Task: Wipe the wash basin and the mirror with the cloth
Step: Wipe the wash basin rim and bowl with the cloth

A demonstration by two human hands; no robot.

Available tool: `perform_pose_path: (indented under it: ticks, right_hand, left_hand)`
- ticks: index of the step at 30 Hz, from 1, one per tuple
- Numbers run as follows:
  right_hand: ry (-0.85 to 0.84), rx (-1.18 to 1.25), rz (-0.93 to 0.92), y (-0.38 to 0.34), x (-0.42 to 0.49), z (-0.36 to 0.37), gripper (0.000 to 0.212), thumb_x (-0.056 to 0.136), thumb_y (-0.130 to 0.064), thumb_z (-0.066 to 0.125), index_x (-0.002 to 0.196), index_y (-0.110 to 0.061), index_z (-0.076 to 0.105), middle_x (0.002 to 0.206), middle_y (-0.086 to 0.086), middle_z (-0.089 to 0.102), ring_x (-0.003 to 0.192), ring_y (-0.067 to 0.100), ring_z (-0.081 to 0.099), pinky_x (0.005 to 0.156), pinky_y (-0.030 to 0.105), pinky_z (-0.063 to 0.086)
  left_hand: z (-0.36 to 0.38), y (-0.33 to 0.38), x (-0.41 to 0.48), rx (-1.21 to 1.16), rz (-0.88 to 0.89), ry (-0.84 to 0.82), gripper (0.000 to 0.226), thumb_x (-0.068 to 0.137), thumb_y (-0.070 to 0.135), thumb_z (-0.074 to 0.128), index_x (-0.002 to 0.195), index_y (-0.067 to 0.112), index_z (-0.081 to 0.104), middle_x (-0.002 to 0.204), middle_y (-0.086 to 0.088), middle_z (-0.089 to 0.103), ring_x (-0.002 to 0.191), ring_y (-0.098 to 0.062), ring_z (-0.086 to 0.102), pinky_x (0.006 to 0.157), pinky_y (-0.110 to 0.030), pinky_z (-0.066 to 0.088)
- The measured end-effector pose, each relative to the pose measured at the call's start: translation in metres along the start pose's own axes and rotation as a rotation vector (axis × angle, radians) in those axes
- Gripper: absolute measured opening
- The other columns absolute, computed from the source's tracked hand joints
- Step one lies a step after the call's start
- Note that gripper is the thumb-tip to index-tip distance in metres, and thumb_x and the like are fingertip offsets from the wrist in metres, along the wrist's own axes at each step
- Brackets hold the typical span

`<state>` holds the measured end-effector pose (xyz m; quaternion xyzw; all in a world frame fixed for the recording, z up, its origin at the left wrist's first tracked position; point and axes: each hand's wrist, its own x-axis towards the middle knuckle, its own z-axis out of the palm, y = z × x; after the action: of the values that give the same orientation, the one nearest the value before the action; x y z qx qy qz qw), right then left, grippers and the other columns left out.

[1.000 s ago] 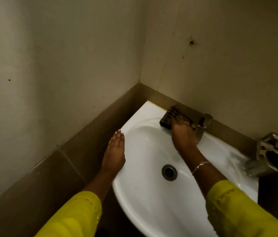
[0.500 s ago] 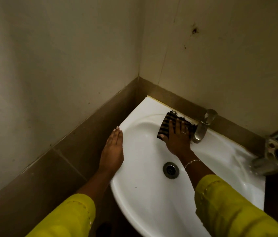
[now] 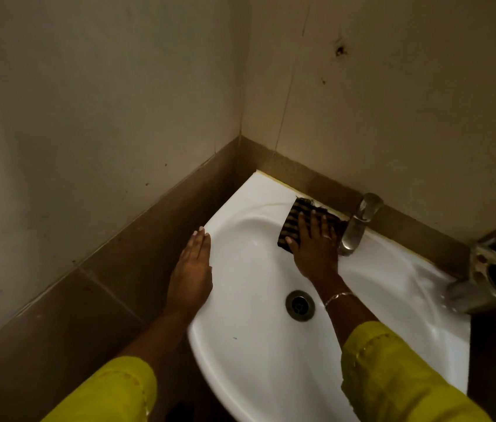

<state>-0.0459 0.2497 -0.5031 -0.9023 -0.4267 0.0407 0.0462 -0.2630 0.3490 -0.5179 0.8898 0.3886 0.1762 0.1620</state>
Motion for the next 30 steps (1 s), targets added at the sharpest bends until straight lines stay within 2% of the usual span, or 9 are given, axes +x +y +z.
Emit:
perform_pose_path:
  ticks: [2,5,7,12,18,20,23,25,30]
  right_hand:
    - [0.026,0.031,0.003,0.000,-0.003,0.002,0.068,0.088,-0.049,0.019,0.145,-0.011,0.025,0.151,0.022,0.020,0.140,0.041,0.014,0.112,0.053,0.007]
    - [0.034,0.029,0.040,-0.004,0.006,0.001,0.076,0.093,-0.054,0.004,0.129,-0.008,0.053,0.133,0.024,0.050,0.122,0.046,0.046,0.099,0.061,0.032]
    - [-0.001,0.053,0.053,-0.005,0.018,-0.001,0.082,0.093,-0.056,-0.001,0.123,-0.007,0.058,0.126,0.025,0.056,0.114,0.047,0.052,0.092,0.063,0.038]
    - [0.040,0.034,-0.020,-0.009,0.041,-0.001,0.095,0.082,-0.066,-0.015,0.140,-0.011,0.037,0.147,0.021,0.032,0.135,0.043,0.028,0.107,0.057,0.020]
    - [0.074,0.024,-0.128,-0.033,0.062,0.000,0.089,0.076,-0.062,-0.004,0.145,-0.014,0.027,0.153,0.014,0.021,0.140,0.035,0.017,0.113,0.048,0.008]
    - [0.053,0.035,-0.149,-0.041,0.069,0.000,0.087,0.076,-0.059,0.000,0.143,-0.013,0.031,0.152,0.015,0.024,0.139,0.036,0.021,0.113,0.048,0.010]
    - [0.050,0.086,-0.150,-0.053,0.080,-0.001,0.071,0.083,-0.053,0.022,0.126,-0.008,0.055,0.134,0.021,0.050,0.121,0.042,0.047,0.102,0.056,0.031]
    - [0.047,0.089,-0.156,-0.061,0.086,-0.006,0.063,0.086,-0.051,0.030,0.123,-0.008,0.058,0.130,0.020,0.054,0.117,0.042,0.052,0.098,0.057,0.035]
    - [0.028,0.090,-0.164,-0.080,0.101,-0.002,0.059,0.096,-0.047,0.032,0.146,-0.019,0.021,0.156,0.008,0.011,0.143,0.029,0.007,0.114,0.044,0.002]
  left_hand:
    - [-0.002,0.002,-0.002,-0.032,-0.035,-0.003,0.064,0.081,-0.004,0.056,0.138,-0.003,0.026,0.148,-0.018,0.024,0.137,-0.030,0.022,0.108,-0.031,0.015]
    - [-0.003,0.002,0.000,-0.046,-0.073,-0.018,0.065,0.086,0.003,0.051,0.142,0.003,0.018,0.152,-0.012,0.014,0.140,-0.023,0.013,0.110,-0.027,0.014]
    - [-0.004,0.002,0.002,-0.044,-0.077,-0.018,0.064,0.086,0.003,0.050,0.142,0.003,0.018,0.152,-0.012,0.014,0.140,-0.023,0.013,0.110,-0.027,0.014]
    - [-0.003,0.005,0.002,-0.059,-0.093,-0.020,0.064,0.086,0.002,0.052,0.141,0.003,0.020,0.152,-0.011,0.017,0.140,-0.023,0.016,0.107,-0.024,0.012]
    - [-0.003,0.002,0.000,-0.061,-0.101,-0.020,0.063,0.087,0.004,0.051,0.142,0.004,0.019,0.152,-0.010,0.016,0.140,-0.022,0.015,0.105,-0.021,0.008]
    - [-0.002,0.002,-0.001,-0.063,-0.101,-0.023,0.063,0.088,0.004,0.051,0.142,0.004,0.019,0.152,-0.010,0.015,0.140,-0.021,0.015,0.105,-0.021,0.009]
    - [-0.001,0.003,0.000,-0.072,-0.102,-0.026,0.064,0.087,0.003,0.052,0.142,0.004,0.019,0.152,-0.010,0.017,0.140,-0.022,0.016,0.104,-0.021,0.011]
    - [0.000,0.004,0.001,-0.070,-0.095,-0.025,0.064,0.086,0.003,0.053,0.141,0.003,0.021,0.151,-0.011,0.018,0.139,-0.023,0.017,0.104,-0.022,0.011]
    - [-0.001,0.005,0.003,-0.053,-0.085,-0.028,0.063,0.089,0.007,0.049,0.142,0.006,0.015,0.153,-0.009,0.013,0.140,-0.021,0.013,0.105,-0.020,0.007]
